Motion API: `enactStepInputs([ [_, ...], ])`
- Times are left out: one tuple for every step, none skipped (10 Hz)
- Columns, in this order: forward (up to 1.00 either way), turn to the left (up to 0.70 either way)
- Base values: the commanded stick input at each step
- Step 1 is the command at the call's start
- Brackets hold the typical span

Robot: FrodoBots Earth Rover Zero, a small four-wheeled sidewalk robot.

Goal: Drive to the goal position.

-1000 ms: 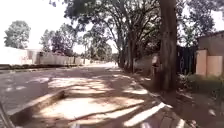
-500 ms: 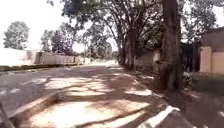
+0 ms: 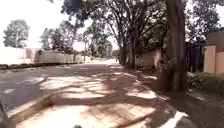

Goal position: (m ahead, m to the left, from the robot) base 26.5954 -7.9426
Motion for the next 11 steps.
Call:
enactStepInputs([
  [0.50,0.00],
  [0.50,0.00],
  [0.50,0.00],
  [0.50,0.00],
  [0.50,0.00],
  [0.50,0.00],
  [0.50,0.00],
  [0.50,0.00],
  [0.50,0.00],
  [0.50,0.00],
  [0.50,0.00],
])
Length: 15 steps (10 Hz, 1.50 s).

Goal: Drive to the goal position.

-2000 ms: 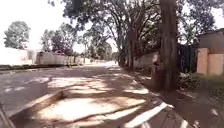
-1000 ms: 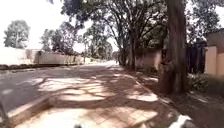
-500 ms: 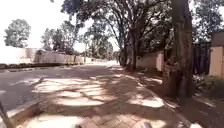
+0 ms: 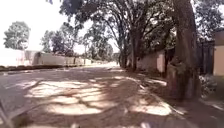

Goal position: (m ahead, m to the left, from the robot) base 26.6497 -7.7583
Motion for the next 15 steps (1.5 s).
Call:
enactStepInputs([
  [0.50,0.00],
  [0.50,0.00],
  [0.50,0.00],
  [0.50,0.00],
  [0.50,0.00],
  [0.50,0.00],
  [0.50,0.00],
  [0.50,0.00],
  [0.50,0.00],
  [0.50,0.00],
  [0.50,0.00],
  [0.50,0.00],
  [0.50,0.00],
  [0.50,0.00],
  [0.50,0.00],
])
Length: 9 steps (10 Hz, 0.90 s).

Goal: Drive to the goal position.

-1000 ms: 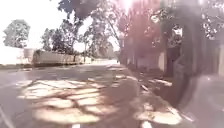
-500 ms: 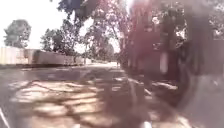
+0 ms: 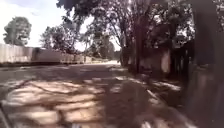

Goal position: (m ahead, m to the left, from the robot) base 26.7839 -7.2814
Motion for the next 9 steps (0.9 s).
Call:
enactStepInputs([
  [0.50,0.00],
  [0.50,0.00],
  [0.50,0.00],
  [0.50,0.00],
  [0.50,0.00],
  [0.50,0.00],
  [0.50,0.00],
  [0.50,0.00],
  [0.50,0.00],
])
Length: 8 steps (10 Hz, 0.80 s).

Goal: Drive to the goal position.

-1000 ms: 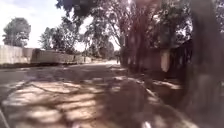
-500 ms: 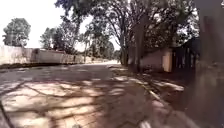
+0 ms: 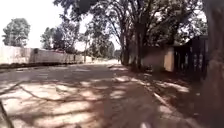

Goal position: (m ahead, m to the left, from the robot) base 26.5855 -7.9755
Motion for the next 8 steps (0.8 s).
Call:
enactStepInputs([
  [0.50,0.00],
  [0.50,0.00],
  [0.50,0.00],
  [0.50,0.00],
  [0.50,0.00],
  [0.50,0.00],
  [0.50,0.00],
  [0.50,0.00],
])
